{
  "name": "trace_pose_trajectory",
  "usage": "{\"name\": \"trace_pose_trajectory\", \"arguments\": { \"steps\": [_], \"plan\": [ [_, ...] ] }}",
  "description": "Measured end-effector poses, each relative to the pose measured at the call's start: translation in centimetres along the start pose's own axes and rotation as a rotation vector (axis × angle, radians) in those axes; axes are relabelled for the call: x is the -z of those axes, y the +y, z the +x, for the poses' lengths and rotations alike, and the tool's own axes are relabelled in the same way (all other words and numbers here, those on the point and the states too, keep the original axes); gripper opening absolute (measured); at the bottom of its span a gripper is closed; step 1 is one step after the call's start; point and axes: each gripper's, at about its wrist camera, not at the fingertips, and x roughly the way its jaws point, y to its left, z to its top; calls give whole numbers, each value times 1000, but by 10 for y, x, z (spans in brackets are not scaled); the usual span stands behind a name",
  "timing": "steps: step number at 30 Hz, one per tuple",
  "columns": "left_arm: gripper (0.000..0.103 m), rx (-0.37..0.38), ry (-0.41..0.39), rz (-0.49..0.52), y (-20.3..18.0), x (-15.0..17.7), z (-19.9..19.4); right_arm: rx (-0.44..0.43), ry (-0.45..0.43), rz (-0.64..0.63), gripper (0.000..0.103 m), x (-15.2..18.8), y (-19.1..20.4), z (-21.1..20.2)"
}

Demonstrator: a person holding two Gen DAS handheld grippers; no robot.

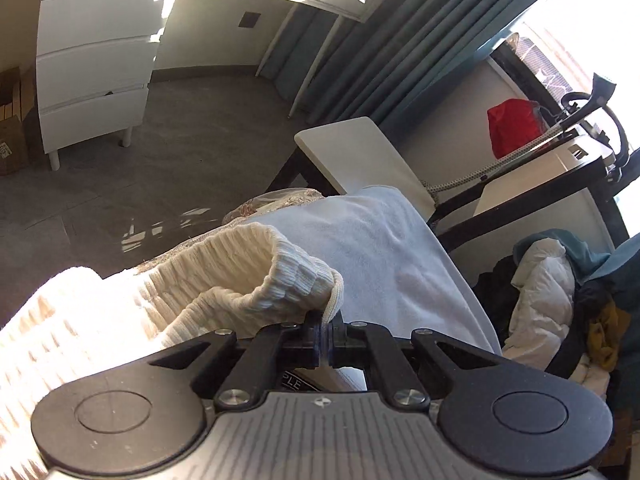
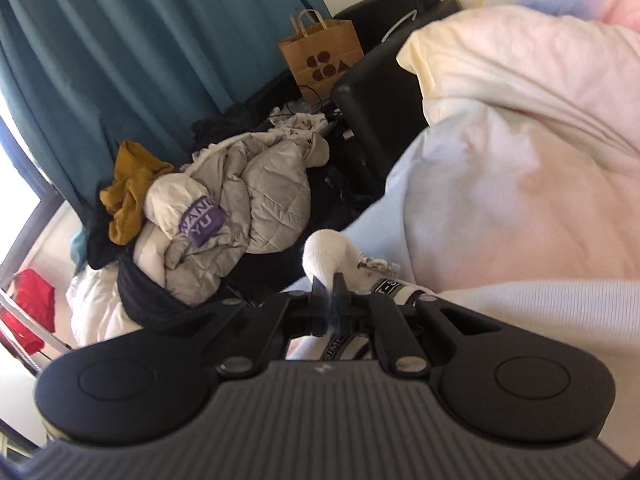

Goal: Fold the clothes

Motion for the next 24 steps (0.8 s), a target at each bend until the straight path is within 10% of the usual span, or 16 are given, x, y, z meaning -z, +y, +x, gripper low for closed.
{"name": "trace_pose_trajectory", "arguments": {
  "steps": [7,12,24],
  "plan": [
    [32,122,-7,127,6,3,-30,-150,0,-79,22,-12,-6,-20],
    [62,227,-55,120,36,23,-104,-238,-63,-5,66,-32,-39,-84],
    [78,329,74,-125,180,139,-183,-242,56,306,69,6,-161,-184]
  ]
}}
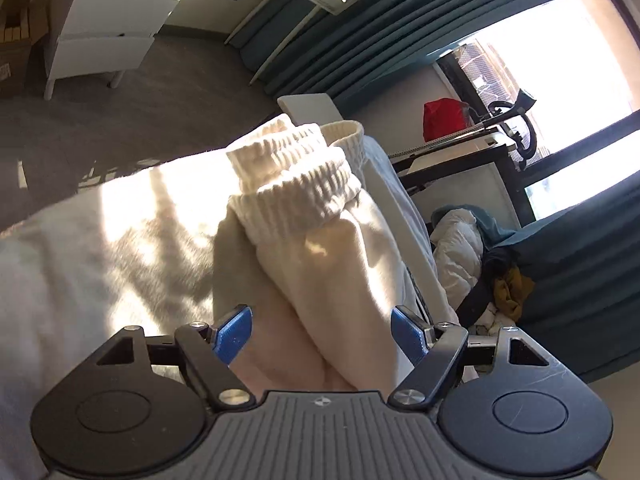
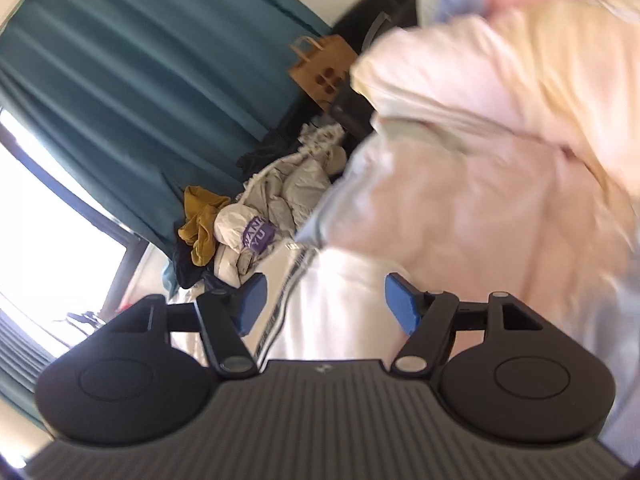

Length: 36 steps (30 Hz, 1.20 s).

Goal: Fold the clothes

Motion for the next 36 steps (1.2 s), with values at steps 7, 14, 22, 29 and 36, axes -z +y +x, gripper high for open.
{"name": "trace_pose_trajectory", "arguments": {
  "steps": [7,14,22,29,36],
  "plan": [
    [75,12,-13,-62,11,6,37,-50,102,19,69,28,-17,28],
    [57,-32,-86,-45,-15,-22,96,-54,59,-60,68,50,-3,84],
    [11,-60,-124,-25,-45,-39,76,-4,-56,-123,13,49,20,74],
    [9,20,-164,28,-82,-53,-2,-25,-69,-129,12,37,43,13],
    [9,-2,-120,6,-44,-42,-87,-39,-69,-65,12,38,39,-68]
  ]
}}
